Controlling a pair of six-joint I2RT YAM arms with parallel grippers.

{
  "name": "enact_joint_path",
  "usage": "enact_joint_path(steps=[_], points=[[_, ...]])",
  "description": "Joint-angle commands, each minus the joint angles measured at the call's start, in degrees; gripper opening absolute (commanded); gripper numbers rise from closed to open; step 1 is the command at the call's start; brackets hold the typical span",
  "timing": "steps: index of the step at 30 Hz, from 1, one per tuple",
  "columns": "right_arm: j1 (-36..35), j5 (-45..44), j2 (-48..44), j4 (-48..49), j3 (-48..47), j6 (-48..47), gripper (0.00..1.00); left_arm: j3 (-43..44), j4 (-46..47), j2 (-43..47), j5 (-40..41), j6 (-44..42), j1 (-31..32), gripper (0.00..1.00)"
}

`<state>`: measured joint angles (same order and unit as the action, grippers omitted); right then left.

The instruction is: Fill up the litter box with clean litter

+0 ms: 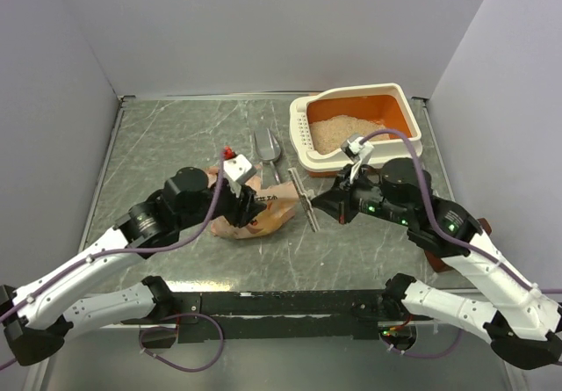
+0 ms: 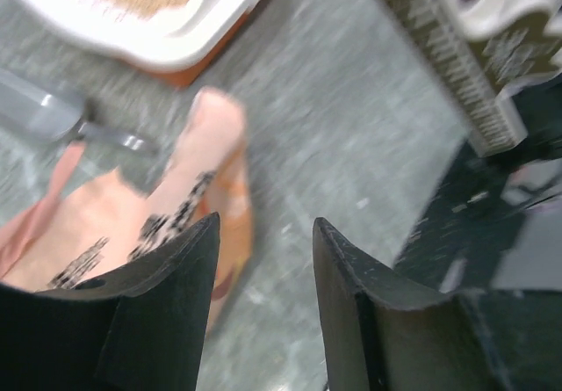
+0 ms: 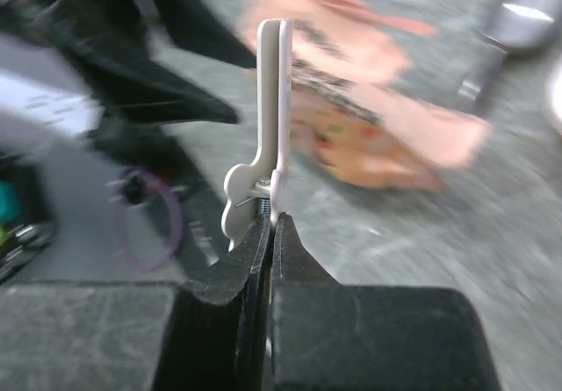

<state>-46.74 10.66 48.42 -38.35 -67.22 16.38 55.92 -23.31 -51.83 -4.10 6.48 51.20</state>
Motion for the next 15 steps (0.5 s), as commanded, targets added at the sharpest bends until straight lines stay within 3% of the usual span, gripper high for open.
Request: enact_joint_path(steps=[1,9,15], points=[[-0.46,16.22,-2.98,8.63,-1.42,-0.65,0.0,-0.46,11.08,5.42,-9.78,6.96,0.22,0.52],[-0.37,27.56,-6.76,18.29,2.35,0.49,0.0,-5.29,22.96,10.79,-16.99,16.54,0.3,0.55],[-0.46,31.18,-6.76,21.73,3.85,1.11,0.0,-8.37,33.93,12.19,-22.09,22.43,0.3,0.55]])
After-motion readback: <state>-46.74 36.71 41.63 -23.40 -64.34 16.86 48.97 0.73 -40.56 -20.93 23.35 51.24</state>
